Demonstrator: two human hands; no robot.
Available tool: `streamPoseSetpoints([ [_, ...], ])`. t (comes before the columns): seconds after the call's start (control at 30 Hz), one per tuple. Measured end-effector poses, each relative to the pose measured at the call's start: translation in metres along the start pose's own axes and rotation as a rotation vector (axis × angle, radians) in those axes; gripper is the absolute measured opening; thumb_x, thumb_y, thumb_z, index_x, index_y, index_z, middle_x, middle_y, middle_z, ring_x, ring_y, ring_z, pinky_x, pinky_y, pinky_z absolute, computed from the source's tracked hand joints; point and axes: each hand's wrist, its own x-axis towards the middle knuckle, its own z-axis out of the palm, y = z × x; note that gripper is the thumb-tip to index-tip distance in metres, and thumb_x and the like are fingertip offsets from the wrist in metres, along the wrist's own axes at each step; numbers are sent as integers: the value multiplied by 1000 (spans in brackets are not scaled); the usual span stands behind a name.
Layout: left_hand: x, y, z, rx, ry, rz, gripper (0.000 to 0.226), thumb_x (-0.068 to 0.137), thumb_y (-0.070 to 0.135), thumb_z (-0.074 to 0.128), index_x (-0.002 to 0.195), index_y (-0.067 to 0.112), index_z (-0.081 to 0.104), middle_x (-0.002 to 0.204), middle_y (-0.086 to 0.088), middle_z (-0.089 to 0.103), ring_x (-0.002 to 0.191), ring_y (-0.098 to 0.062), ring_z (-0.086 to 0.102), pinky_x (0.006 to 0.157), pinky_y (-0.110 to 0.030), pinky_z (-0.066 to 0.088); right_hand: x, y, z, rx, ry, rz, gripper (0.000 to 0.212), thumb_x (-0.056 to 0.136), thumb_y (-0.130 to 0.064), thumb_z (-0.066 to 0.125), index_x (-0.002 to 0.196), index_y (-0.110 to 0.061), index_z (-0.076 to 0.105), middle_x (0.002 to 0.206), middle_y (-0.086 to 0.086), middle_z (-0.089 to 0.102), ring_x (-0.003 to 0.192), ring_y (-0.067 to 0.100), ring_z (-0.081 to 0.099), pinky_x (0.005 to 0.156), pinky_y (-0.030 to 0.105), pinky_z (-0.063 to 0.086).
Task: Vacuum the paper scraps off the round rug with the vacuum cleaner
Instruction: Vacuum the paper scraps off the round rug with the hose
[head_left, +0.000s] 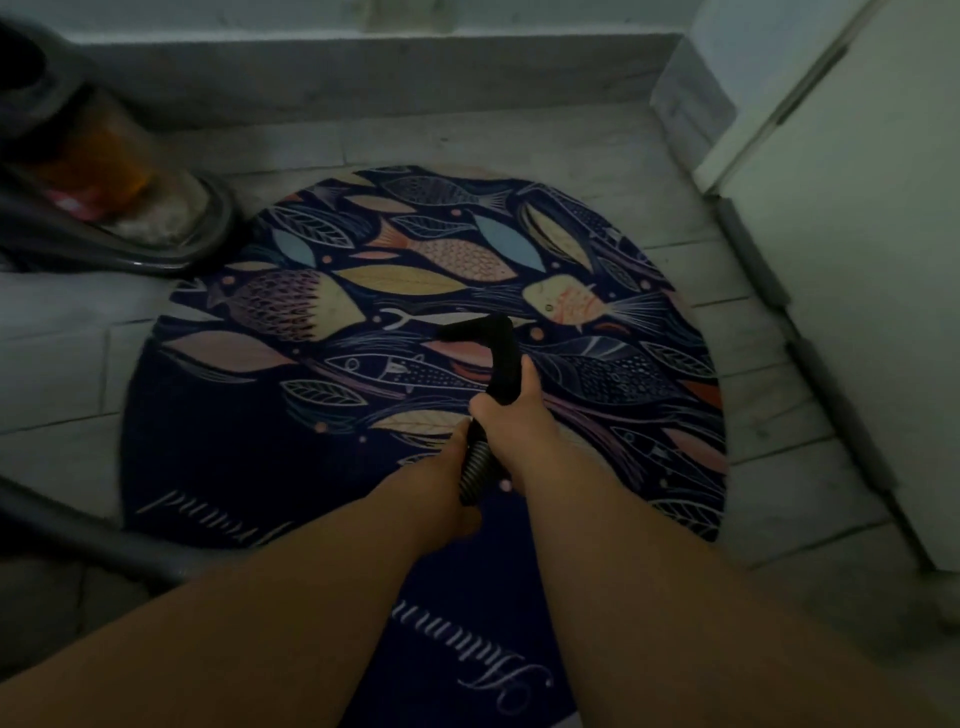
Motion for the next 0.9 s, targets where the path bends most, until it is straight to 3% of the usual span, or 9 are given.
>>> streamPoseSetpoints([
  [0.1,11,33,15,42,-17,37,104,88,28,61,145,28,-26,124,-11,56,100,-24,57,81,-31,47,0,14,-38,38,45,7,87,98,-24,58,156,-44,-2,151,8,39,103,28,50,88,44,48],
  [0.23,25,75,32,108,-27,71,103,88,28,60,145,30,-26,122,-13,56,101,-26,57,85,-35,49,2,31,-86,93,98,32,84,100,-25,56,157,-44,-2,149,8,40,80,18,47,75,39,43],
  [0.4,39,113,48,135,-53,101,104,87,27,61,145,32,-25,127,-13,54,104,-26,57,88,-35,49,2,45,-127,133,157,63,86,98,-24,58,156,-45,-3,150,11,39,97,26,50,83,41,46],
  [0.57,49,141,66,157,-80,135,103,88,29,62,144,35,-25,127,-13,54,106,-27,57,91,-37,47,1,63,-158,139,231,71,87,97,-26,58,156,-43,-4,149,13,41,101,27,50,92,45,50],
  [0.67,54,159,78,164,-99,144,106,87,30,64,139,43,-27,128,-12,54,109,-30,55,98,-46,44,-2,73,-178,124,265,90,86,97,-26,56,157,-42,-4,149,13,40,100,27,49,85,40,48],
  [0.8,58,182,93,182,-101,213,103,89,28,63,146,30,-22,129,-13,55,109,-25,56,88,-29,45,-6,89,-205,143,319,84,82,99,-25,55,158,-38,0,138,8,41,82,21,45,70,33,46],
  [0.9,61,197,104,199,-115,232,102,89,29,62,147,29,-22,131,-13,54,112,-25,54,89,-27,42,-7,100,-216,188,385,80,83,96,-24,57,158,-40,5,141,10,47,91,23,51,78,37,48],
])
